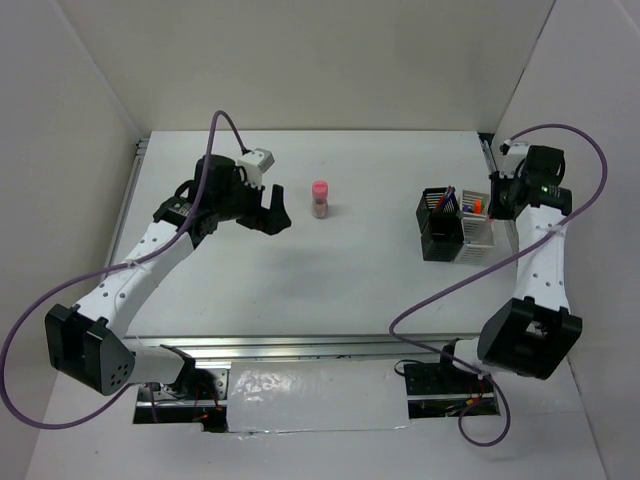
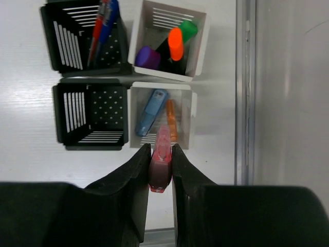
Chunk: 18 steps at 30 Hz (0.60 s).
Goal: Sort the stationery into containers
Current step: Place the stationery in the storage box.
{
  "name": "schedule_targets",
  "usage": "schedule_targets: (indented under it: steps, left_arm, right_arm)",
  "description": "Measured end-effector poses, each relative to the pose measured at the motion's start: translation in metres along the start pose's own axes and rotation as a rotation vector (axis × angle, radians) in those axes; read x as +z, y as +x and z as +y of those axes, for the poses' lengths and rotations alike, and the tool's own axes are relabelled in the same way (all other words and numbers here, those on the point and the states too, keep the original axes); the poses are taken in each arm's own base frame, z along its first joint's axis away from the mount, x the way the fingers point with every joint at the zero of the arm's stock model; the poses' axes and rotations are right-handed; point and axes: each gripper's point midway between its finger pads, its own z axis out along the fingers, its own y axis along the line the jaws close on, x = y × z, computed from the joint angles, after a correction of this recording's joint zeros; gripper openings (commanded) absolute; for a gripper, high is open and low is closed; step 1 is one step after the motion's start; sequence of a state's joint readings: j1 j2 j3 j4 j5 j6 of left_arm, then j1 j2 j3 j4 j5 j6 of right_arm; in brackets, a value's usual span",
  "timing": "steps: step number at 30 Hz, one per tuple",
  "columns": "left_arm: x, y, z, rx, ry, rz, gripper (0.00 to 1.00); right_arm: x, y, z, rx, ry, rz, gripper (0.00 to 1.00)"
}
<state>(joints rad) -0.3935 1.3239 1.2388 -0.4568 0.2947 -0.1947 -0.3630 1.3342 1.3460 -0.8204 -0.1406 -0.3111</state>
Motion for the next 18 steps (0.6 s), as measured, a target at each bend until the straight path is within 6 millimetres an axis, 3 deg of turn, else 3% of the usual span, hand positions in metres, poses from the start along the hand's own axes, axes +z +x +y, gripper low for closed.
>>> schedule_targets:
  steps: [8, 13, 16, 18]
  left_arm:
    - [-0.001, 0.002, 0.004, -0.009, -0.007, 0.007, 0.99]
    - [-0.001, 0.004, 0.008, -0.019, -0.010, 0.010, 0.99]
    - [-0.001, 0.007, 0.011, -0.031, -0.012, 0.017, 0.99]
    - [-0.001, 0.006, 0.013, -0.037, -0.012, 0.015, 0.99]
  right_arm:
    - [0.040, 0.009, -0.011, 0.008, 0.008, 0.087, 0.00]
    - [0.056, 0.018, -0.009, 0.018, -0.014, 0.133, 0.21]
    - [0.060, 0.019, -0.005, 0.019, -0.022, 0.142, 0.47]
    - [0.060, 0.019, -0.002, 0.017, -0.029, 0.142, 0.52]
